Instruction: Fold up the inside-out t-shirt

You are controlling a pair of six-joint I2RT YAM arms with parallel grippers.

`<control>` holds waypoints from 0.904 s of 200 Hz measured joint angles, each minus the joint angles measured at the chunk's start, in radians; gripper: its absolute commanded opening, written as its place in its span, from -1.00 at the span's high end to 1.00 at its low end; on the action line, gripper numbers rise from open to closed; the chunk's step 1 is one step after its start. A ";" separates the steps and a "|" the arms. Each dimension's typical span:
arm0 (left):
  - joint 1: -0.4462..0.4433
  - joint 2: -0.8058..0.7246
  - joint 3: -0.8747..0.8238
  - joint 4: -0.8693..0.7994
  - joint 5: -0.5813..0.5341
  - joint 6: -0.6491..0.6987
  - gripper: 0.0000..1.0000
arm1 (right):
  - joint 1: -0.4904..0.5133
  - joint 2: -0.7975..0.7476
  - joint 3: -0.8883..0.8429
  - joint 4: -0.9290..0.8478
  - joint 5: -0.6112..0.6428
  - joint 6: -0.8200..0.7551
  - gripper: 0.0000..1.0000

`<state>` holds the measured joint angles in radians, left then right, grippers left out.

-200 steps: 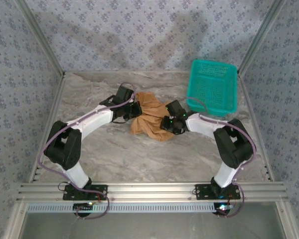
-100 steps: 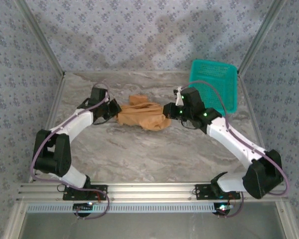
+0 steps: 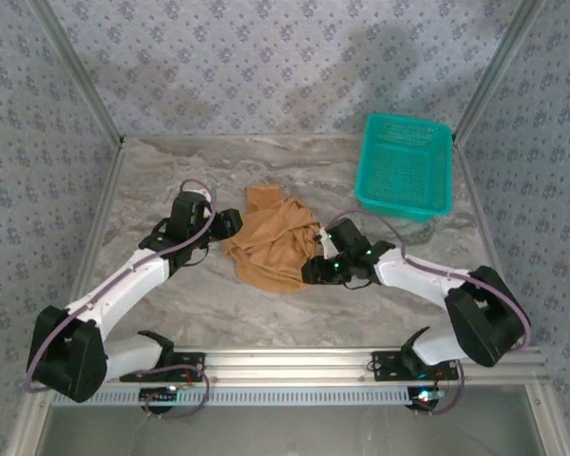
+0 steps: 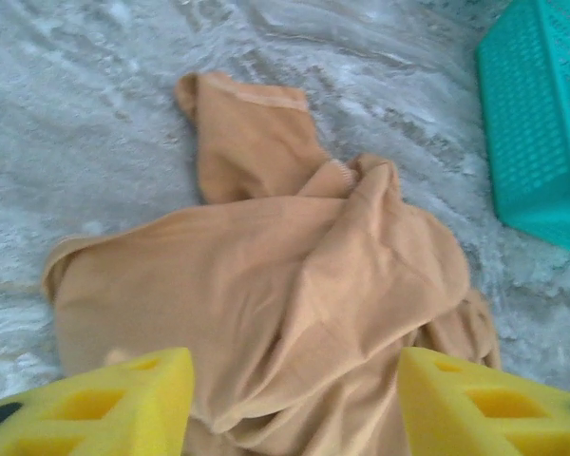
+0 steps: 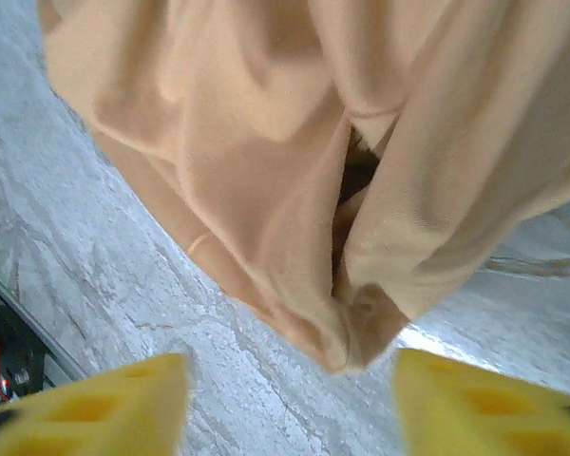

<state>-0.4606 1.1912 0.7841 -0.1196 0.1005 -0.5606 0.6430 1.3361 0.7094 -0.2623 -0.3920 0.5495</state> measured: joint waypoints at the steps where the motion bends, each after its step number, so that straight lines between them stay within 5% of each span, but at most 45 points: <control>1: -0.002 0.002 0.002 0.000 0.000 0.001 -0.27 | -0.004 -0.006 0.000 -0.003 0.004 0.002 -0.36; 36: -0.149 0.152 0.099 0.010 0.029 0.128 -0.34 | -0.179 -0.109 0.018 -0.044 0.061 0.046 0.06; 62: -0.214 0.344 0.211 0.003 0.045 0.219 -0.39 | -0.298 -0.109 0.017 -0.071 0.090 0.094 0.08; 106: -0.220 0.618 0.417 -0.055 0.018 0.333 -0.44 | -0.304 -0.111 0.017 -0.080 0.074 0.116 -0.05; 118: -0.220 0.665 0.456 -0.075 0.006 0.352 -0.25 | -0.298 -0.111 0.017 -0.081 0.070 0.118 -0.14; 156: -0.212 0.720 0.514 -0.143 -0.027 0.388 0.99 | -0.239 -0.019 0.066 -0.083 0.064 0.116 -0.33; 181: -0.189 0.719 0.558 -0.180 -0.037 0.387 1.00 | -0.183 0.152 0.165 -0.056 0.078 0.125 -0.34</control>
<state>-0.6495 1.9102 1.3426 -0.3000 0.0635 -0.1738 0.4603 1.4879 0.8742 -0.3183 -0.3141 0.6746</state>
